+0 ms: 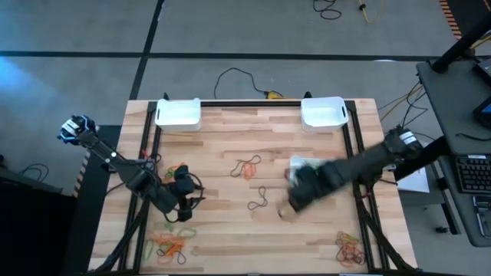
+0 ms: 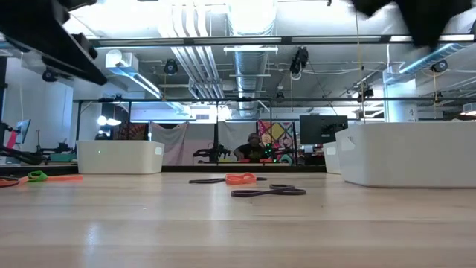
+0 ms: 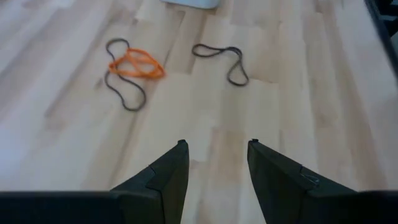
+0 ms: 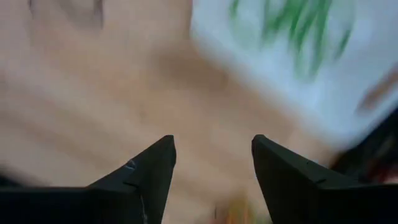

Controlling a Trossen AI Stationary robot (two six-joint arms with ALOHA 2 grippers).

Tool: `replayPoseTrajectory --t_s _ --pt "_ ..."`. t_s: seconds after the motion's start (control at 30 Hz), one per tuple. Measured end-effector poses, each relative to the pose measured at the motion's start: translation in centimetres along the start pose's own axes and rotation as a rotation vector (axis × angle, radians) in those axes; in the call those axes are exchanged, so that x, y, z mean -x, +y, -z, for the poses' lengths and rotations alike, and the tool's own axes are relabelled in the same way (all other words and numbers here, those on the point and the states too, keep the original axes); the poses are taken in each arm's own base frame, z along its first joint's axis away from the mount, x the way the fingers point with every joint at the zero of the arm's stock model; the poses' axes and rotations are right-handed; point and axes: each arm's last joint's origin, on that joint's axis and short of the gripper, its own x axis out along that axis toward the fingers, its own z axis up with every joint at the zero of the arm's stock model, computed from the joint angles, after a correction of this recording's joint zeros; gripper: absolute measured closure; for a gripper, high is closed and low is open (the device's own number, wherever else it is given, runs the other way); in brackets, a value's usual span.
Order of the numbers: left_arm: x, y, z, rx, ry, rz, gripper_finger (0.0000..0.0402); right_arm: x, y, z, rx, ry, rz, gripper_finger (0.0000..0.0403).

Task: Sort rubber bands into baskets
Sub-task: Move the orange rubber bands to the center of the table

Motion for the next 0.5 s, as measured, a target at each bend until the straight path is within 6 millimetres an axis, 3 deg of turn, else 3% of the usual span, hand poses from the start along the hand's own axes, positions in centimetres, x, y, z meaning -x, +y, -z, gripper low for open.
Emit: replayPoseTrajectory --t_s 0.13,0.23,0.33,0.5 --pt "-0.3 0.3 -0.7 -0.043 -0.034 -0.007 0.0252 -2.5 0.2 6.0 -0.016 0.196 0.065 0.0195" --pt "-0.5 0.3 -1.0 -0.082 -0.058 -0.003 0.0253 -5.7 -0.9 8.9 -0.086 0.267 0.178 0.0198" --pt "-0.5 0.3 -1.2 -0.092 -0.07 0.001 0.0256 -9.0 -2.2 10.0 -0.125 0.309 0.236 0.0207" --pt "-0.5 0.2 -1.1 -0.059 -0.05 0.038 0.0264 -13.4 -3.2 9.9 -0.132 0.39 0.194 0.0219"
